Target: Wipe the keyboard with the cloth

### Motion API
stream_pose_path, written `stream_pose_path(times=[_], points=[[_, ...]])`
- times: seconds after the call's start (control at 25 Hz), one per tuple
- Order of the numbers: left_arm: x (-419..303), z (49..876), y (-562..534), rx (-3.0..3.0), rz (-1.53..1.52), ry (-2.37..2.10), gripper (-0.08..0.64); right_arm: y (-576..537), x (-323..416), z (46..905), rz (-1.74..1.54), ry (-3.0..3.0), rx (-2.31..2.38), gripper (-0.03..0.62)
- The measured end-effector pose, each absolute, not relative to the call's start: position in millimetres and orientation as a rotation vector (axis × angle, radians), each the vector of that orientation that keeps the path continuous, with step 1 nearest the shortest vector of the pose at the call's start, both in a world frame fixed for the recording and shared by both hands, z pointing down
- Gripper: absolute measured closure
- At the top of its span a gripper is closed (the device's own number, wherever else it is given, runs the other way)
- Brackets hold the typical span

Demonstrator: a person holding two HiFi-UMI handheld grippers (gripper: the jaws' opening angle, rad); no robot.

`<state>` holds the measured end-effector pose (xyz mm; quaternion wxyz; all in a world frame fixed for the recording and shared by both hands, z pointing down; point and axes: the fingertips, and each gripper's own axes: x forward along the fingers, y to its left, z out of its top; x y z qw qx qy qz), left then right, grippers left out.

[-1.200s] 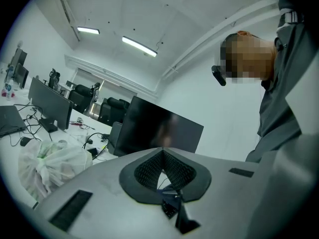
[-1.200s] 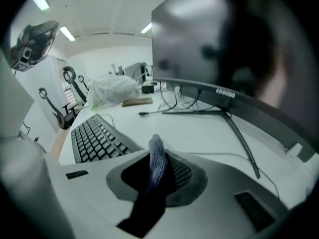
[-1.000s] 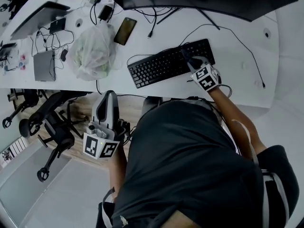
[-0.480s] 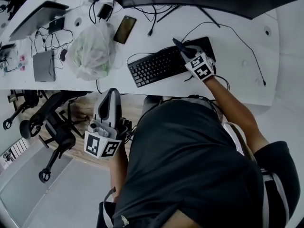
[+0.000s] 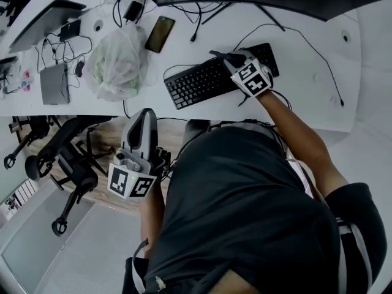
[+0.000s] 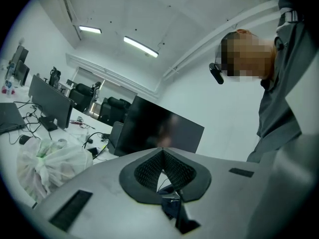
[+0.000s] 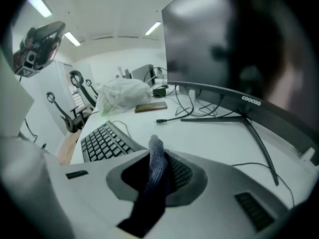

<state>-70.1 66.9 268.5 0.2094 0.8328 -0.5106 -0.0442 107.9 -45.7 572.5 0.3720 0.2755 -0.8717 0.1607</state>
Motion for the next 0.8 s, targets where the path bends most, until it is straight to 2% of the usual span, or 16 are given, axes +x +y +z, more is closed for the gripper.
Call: stream_pose_path(times=[0.32, 0.64, 0.8], points=[[-101, 269, 83, 2.253, -0.118, -1.517, 0.555, 68, 113, 599, 0.387, -2.133, 0.418, 0.528], [-91, 272, 75, 2.290, -0.110, -1.452, 0.555, -29, 69, 583, 0.346, -2.210, 0.563, 0.528], [-101, 266, 77, 2.290, -0.099, -1.490, 0.555, 16, 84, 591, 0.336, -2.182, 0.516, 0.528]])
